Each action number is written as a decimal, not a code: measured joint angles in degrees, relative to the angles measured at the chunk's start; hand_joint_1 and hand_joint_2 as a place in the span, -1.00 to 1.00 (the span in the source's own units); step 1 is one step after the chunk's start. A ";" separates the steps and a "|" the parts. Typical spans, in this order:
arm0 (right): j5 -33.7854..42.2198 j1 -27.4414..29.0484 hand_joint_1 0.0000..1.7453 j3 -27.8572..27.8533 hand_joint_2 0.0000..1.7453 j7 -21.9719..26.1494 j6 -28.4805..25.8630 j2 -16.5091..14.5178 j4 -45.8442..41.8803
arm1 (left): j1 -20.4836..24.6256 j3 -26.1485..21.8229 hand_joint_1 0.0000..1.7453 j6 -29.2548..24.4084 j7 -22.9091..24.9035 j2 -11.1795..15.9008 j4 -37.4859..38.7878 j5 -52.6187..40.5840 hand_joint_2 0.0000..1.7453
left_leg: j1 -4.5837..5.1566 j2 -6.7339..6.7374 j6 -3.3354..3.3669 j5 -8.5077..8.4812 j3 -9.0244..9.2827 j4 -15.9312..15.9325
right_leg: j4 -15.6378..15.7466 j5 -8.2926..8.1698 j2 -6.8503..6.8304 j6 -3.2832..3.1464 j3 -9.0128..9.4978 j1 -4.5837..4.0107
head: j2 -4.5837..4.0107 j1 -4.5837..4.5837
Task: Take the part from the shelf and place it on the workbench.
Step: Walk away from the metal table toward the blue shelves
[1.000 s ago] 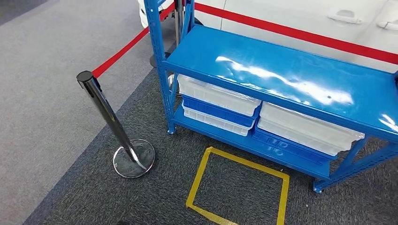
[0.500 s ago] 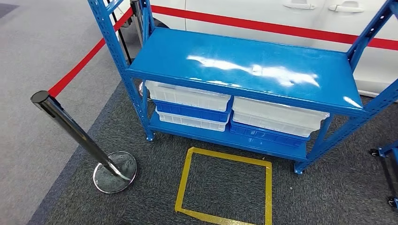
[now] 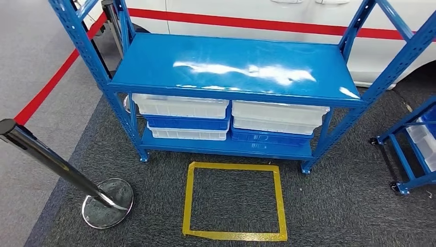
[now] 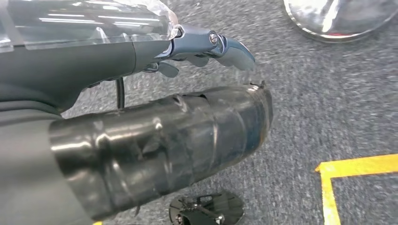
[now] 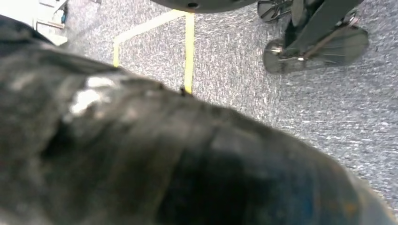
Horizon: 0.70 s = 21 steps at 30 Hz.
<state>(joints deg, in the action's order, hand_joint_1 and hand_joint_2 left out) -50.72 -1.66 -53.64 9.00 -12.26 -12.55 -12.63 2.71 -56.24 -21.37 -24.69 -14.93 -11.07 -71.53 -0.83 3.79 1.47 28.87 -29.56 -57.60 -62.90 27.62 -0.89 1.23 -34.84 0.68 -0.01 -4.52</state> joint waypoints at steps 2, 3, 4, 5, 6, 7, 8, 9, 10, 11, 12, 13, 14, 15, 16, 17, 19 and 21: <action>-0.14 0.00 -1.00 0.00 -1.00 -0.05 0.00 0.00 0.00 | 0.18 0.00 -1.00 0.00 -0.01 0.00 -0.01 -0.01 -1.00 | 0.18 0.42 -0.52 0.25 0.17 0.00 | 3.75 -0.68 -0.46 -0.77 1.92 -0.41 | -0.01 0.01; -0.16 0.02 -1.00 0.00 -1.00 -0.08 0.00 0.00 0.00 | 0.30 0.00 -1.00 0.00 -0.02 -0.01 -0.01 -0.01 -1.00 | 0.26 0.54 -0.79 0.26 0.26 0.09 | 3.75 -0.61 -0.36 -1.10 1.91 -0.58 | 0.00 0.01; -0.16 0.03 -1.00 0.00 -1.00 -0.10 0.00 0.00 0.00 | 0.39 0.00 -1.00 0.01 -0.02 -0.01 0.00 -0.01 -0.50 | 0.25 0.57 -1.07 0.27 0.43 0.20 | 3.92 -0.67 -0.17 -1.46 1.93 -0.50 | 0.00 0.02; -0.18 0.04 -1.00 0.00 -1.00 -0.15 0.01 -0.01 0.00 | 0.44 -0.01 -1.00 0.01 -0.04 -0.01 0.00 -0.01 0.00 | 0.20 0.26 -1.38 0.46 0.54 0.08 | 4.19 -0.78 -0.04 -1.79 2.04 -0.36 | 0.00 0.02; -0.24 0.03 -1.00 0.00 -1.00 -0.26 0.04 -0.02 0.00 | 0.46 -0.01 -1.00 0.01 -0.08 -0.01 0.00 -0.01 0.50 | 0.16 -0.46 -1.65 1.19 0.27 -0.79 | 4.49 -0.94 0.08 -2.19 2.19 -0.21 | 0.00 0.04; -0.33 -0.03 -1.00 0.00 -1.00 -0.47 0.12 -0.03 0.00 | 0.43 -0.02 -1.00 0.03 -0.13 -0.01 0.00 -0.02 1.00 | 0.13 -1.34 -1.87 2.54 -0.59 -2.80 | 4.78 -1.10 0.19 -2.56 2.34 -0.04 | 0.00 0.05; -0.43 -0.10 -1.00 0.00 -1.00 -0.74 0.23 -0.04 0.00 | 0.38 -0.02 -1.00 0.07 -0.17 0.00 0.00 -0.02 1.00 | 0.06 -2.28 -1.99 4.37 -2.08 -6.05 | 4.89 -1.14 0.30 -2.82 2.42 -0.03 | 0.01 0.05; -0.54 -0.17 -1.00 0.00 -1.00 -1.06 0.38 -0.04 0.00 | 0.31 -0.02 -1.00 0.13 -0.21 0.00 0.01 -0.04 1.00 | 0.06 -2.90 -2.07 6.30 -4.01 -10.06 | 4.89 -1.12 0.46 -3.03 2.41 -0.07 | 0.00 0.07; -0.62 -0.22 -1.00 0.00 -1.00 -1.40 0.55 -0.04 0.00 | 0.21 -0.02 -1.00 0.21 -0.23 0.00 0.01 -0.06 1.00 | 0.06 -3.13 -2.14 7.59 -5.83 -13.71 | 4.84 -1.07 0.66 -3.15 2.40 -0.13 | 0.00 0.06; -0.70 -0.24 -1.00 0.00 -1.00 -1.69 0.68 -0.05 0.00 | 0.11 -0.02 -1.00 0.30 -0.25 0.00 0.01 -0.09 1.00 | 0.06 -3.23 -2.18 7.96 -7.10 -16.03 | 4.76 -1.00 0.90 -3.22 2.42 -0.18 | 0.00 0.07; -0.78 -0.24 -1.00 0.00 -1.00 -2.02 0.76 -0.05 0.00 | 0.03 -0.02 -1.00 0.41 -0.29 0.00 0.01 -0.17 1.00 | 0.06 -3.25 -2.17 7.05 -7.37 -16.10 | 4.64 -0.93 1.20 -3.23 2.46 -0.20 | 0.00 0.07; -0.83 -0.25 -1.00 0.00 -1.00 -2.38 0.77 -0.07 0.00 | -0.02 -0.02 -1.00 0.55 -0.35 0.01 0.01 -0.27 1.00 | 0.05 -3.25 -2.08 5.11 -6.56 -13.87 | 4.49 -0.82 1.49 -3.19 2.53 -0.20 | 0.01 0.06; -0.87 -0.26 -1.00 0.00 -1.00 -2.73 0.71 -0.08 0.00 | -0.04 -0.02 -1.00 0.71 -0.43 0.02 0.01 -0.38 1.00 | 0.05 -3.30 -1.92 2.73 -5.03 -10.14 | 4.32 -0.67 1.76 -3.10 2.60 -0.20 | 0.01 0.07; -0.90 -0.27 -1.00 0.00 -1.00 -3.12 0.59 -0.11 0.01 | -0.04 -0.02 -1.00 0.86 -0.49 0.05 0.01 -0.51 1.00 | 0.12 -3.47 -1.71 0.90 -3.38 -6.19 | 4.11 -0.51 1.99 -2.93 2.61 -0.27 | 0.00 0.05; -0.93 -0.30 -1.00 0.00 -1.00 -3.55 0.36 -0.14 0.01 | -0.03 -0.02 -1.00 0.98 -0.52 0.08 0.01 -0.61 1.00 | 0.18 -3.63 -1.49 -0.22 -2.16 -3.14 | 3.90 -0.38 2.16 -2.69 2.55 -0.35 | 0.00 0.04; -1.02 -0.32 -1.00 0.00 -0.50 -3.91 0.08 -0.17 0.02 | 0.01 -0.01 -1.00 1.07 -0.55 0.11 0.00 -0.74 1.00 | 0.25 -3.79 -1.29 -0.61 -1.55 -1.44 | 3.76 -0.32 2.27 -2.41 2.44 -0.42 | 0.00 0.03; -1.28 -0.35 -1.00 0.00 0.50 -4.43 -0.38 -0.21 0.02 | 0.04 0.00 -1.00 1.22 -0.55 0.13 0.00 -0.97 1.00 | 0.32 -3.90 -0.79 -0.63 -1.42 -0.64 | 3.73 -0.41 2.40 -1.75 2.27 -0.48 | 0.00 0.03; -1.57 -0.32 -1.00 0.00 1.00 -4.30 -0.45 -0.24 0.02 | 0.00 0.00 -1.00 1.34 -0.57 0.10 0.00 -1.05 1.00 | 0.15 -3.67 0.00 -1.04 -1.24 -0.20 | 3.00 0.22 2.21 -1.13 2.03 -0.36 | 0.00 0.03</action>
<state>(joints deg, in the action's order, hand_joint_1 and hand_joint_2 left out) -52.29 -1.97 -53.64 4.70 -12.71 -12.78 -12.61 2.71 -56.24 -20.03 -25.26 -14.83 -11.07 -72.58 -0.68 0.12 1.47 27.82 -30.80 -57.80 -59.89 27.84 1.31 0.10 -32.81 0.32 -0.01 -4.49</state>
